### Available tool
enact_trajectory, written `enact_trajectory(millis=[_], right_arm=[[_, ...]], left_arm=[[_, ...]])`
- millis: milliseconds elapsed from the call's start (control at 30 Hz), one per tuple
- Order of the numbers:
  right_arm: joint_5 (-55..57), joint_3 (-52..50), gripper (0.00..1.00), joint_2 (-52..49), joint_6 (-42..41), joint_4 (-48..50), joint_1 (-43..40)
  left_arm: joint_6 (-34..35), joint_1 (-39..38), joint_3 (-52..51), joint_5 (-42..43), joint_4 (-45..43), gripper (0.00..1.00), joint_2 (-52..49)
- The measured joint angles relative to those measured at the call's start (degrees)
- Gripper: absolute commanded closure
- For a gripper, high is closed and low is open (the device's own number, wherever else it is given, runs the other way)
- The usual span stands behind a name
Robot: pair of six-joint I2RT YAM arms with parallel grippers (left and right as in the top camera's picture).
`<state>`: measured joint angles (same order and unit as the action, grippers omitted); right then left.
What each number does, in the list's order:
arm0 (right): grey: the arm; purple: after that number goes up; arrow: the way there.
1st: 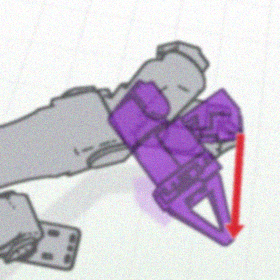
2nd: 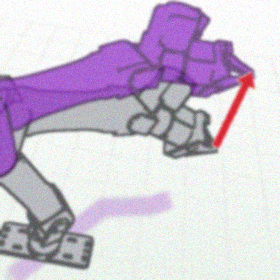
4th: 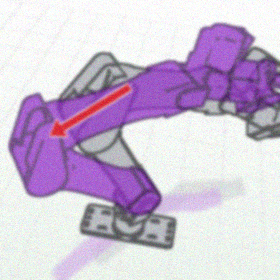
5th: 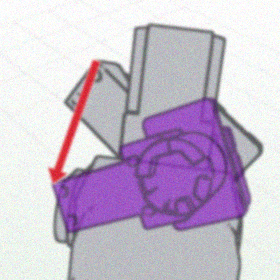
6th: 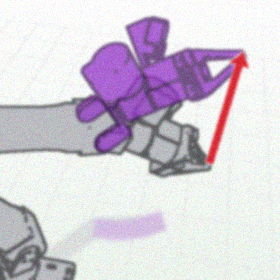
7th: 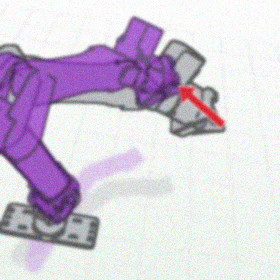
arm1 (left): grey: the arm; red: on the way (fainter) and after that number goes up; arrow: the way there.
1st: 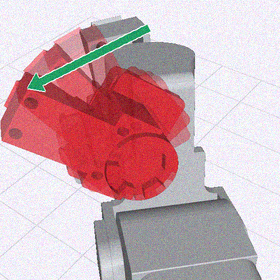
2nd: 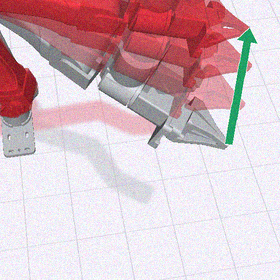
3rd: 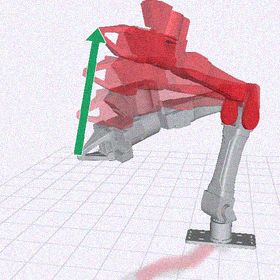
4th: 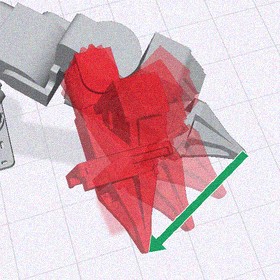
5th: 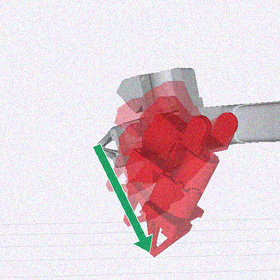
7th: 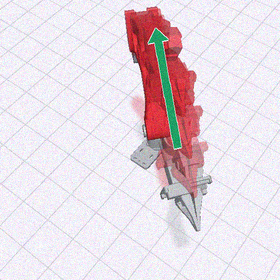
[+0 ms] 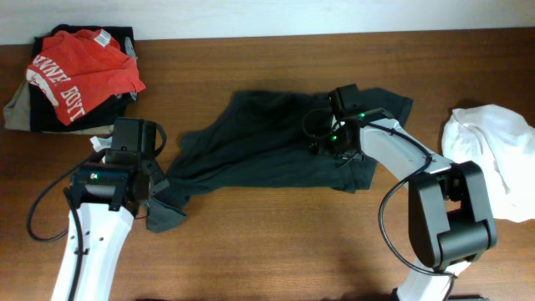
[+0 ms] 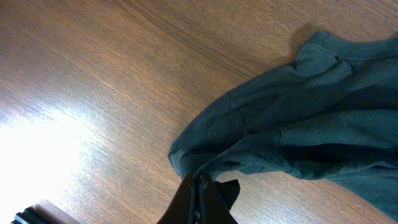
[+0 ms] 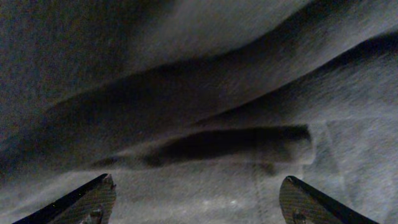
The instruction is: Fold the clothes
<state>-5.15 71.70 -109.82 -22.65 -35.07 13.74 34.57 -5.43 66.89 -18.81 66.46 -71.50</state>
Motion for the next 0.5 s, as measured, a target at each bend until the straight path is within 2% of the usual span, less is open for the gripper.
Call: enact_trajectory(millis=[67, 167, 233, 267, 333, 400, 433, 500], right_arm=[[1.29, 0.0, 0.15, -0.02, 1.66, 1.33, -2.56], [1.68, -0.02, 0.33, -0.42, 3.63, 3.26, -4.2], [1.25, -0.04, 0.37, -1.38, 3.93, 3.52, -4.2], [0.59, -0.04, 0.47, -1.57, 4.07, 3.76, -4.2], [-0.26, -0.04, 0.59, -1.57, 4.22, 3.85, -4.17], [-0.5, -0.04, 0.8, -1.57, 4.2, 3.87, -4.17], [-0.5, -0.04, 0.96, -1.57, 4.02, 3.87, -4.17], [-0.48, -0.04, 0.96, -1.57, 3.65, 3.89, -4.17]], left_arm=[[-0.02, 0.0, 0.0, 0.0, -0.04, 0.98, 0.0], [0.0, 0.0, 0.0, 0.0, -0.26, 0.98, -0.02], [0.0, 0.0, 0.0, 0.0, -0.26, 0.98, -0.04], [0.0, 0.0, 0.0, 0.0, -0.26, 0.98, -0.02], [0.0, 0.0, 0.0, 0.0, -0.26, 0.98, -0.04], [0.0, 0.0, 0.0, 0.0, -0.26, 0.98, -0.02], [0.0, 0.0, 0.0, 0.0, -0.26, 0.98, -0.04], [0.0, 0.0, 0.0, 0.0, -0.26, 0.98, -0.04]])
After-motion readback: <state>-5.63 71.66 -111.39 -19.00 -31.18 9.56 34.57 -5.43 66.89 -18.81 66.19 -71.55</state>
